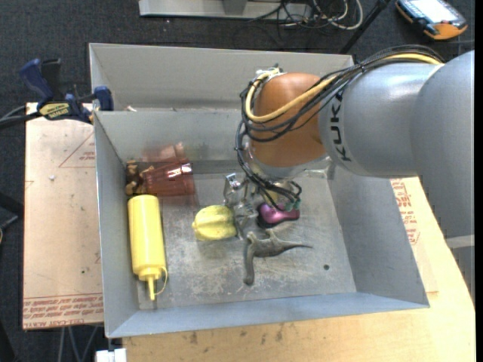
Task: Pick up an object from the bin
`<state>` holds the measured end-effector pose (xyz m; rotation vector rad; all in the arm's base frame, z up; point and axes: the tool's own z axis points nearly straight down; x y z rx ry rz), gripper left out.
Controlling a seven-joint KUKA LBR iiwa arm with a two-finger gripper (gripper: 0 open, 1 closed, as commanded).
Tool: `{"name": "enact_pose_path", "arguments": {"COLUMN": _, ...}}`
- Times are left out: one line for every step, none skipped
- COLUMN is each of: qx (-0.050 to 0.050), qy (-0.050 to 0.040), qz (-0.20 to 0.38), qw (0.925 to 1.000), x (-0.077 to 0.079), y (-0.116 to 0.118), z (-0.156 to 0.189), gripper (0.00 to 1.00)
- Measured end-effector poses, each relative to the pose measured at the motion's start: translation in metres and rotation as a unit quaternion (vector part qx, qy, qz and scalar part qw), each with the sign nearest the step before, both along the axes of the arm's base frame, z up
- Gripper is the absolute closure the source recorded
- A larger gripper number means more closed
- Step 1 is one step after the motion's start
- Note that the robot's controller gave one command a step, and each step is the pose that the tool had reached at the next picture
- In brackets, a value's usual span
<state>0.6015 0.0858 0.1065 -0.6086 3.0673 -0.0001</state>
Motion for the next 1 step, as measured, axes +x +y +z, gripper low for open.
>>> {"name": "enact_pose_path", "arguments": {"qx": 0.000, "qy": 0.0060, "qz": -0.051, "qw": 0.9987, "x": -0.0390, "y": -0.0077, "z": 0.1036, "gripper": 1.00}}
